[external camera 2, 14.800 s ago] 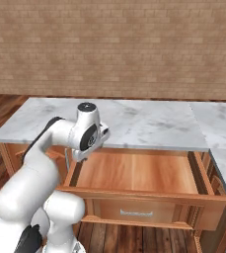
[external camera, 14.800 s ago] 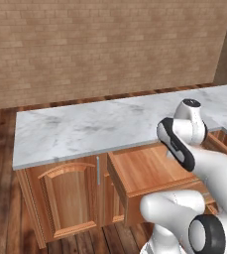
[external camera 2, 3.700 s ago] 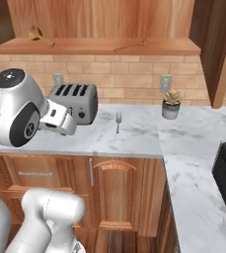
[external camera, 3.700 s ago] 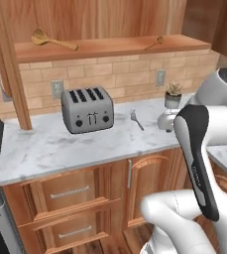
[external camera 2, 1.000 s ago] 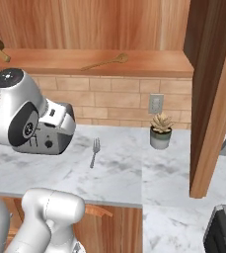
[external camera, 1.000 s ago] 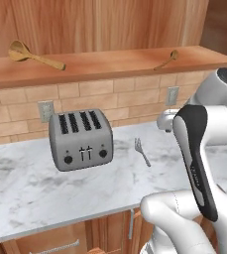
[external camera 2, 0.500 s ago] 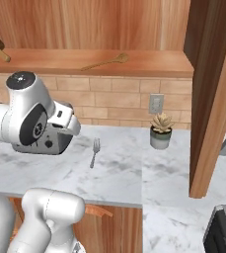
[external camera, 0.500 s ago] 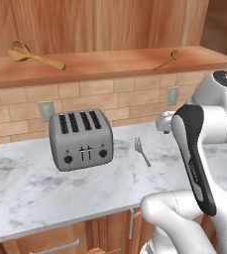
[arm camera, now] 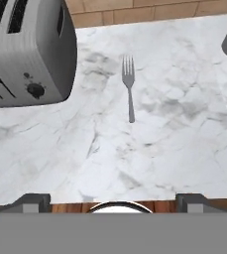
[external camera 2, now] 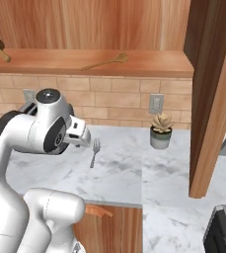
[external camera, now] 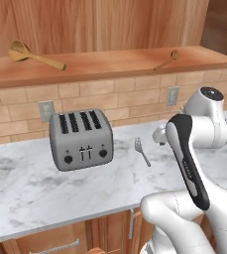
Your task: Organize the utensils by type. Pick up the wooden spoons from the counter and place them in the open cabinet. Then pick up the metallic utensils from the counter and place them in the open drawer.
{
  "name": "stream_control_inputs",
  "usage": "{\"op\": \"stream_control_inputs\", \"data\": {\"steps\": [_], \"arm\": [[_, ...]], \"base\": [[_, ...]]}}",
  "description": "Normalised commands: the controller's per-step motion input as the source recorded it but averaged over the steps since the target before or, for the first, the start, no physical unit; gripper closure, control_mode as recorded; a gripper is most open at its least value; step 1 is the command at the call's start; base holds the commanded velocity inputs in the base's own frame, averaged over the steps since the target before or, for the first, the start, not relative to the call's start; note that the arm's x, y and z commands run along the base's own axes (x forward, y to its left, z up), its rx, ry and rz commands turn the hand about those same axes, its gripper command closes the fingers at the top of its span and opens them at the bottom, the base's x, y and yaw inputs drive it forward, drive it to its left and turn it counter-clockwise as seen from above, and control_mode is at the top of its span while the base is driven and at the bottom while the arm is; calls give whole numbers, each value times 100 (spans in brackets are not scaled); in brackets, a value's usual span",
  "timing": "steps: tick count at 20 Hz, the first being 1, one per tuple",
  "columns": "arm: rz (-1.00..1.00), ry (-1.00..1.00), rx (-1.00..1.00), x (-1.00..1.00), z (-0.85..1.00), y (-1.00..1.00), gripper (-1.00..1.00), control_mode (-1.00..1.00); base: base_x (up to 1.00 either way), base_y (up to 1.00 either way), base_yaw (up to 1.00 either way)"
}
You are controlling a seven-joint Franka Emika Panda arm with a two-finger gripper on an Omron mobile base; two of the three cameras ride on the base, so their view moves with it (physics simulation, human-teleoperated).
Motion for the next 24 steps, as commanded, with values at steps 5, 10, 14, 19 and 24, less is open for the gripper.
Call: {"op": "stream_control_inputs", "data": {"steps": [5,10,14,19,24], "arm": [[0,12,-2,5,-35,0,-100,-100],[0,12,-5,0,-38,0,-100,-100],[0,7,0,13,-33,-6,-100,-100],[0,3,0,40,-29,-20,-100,-100],[0,0,-1,43,-39,-8,-100,-100]], "base": [[0,0,0],[0,0,0],[0,0,0],[0,0,0],[0,0,0]]}}
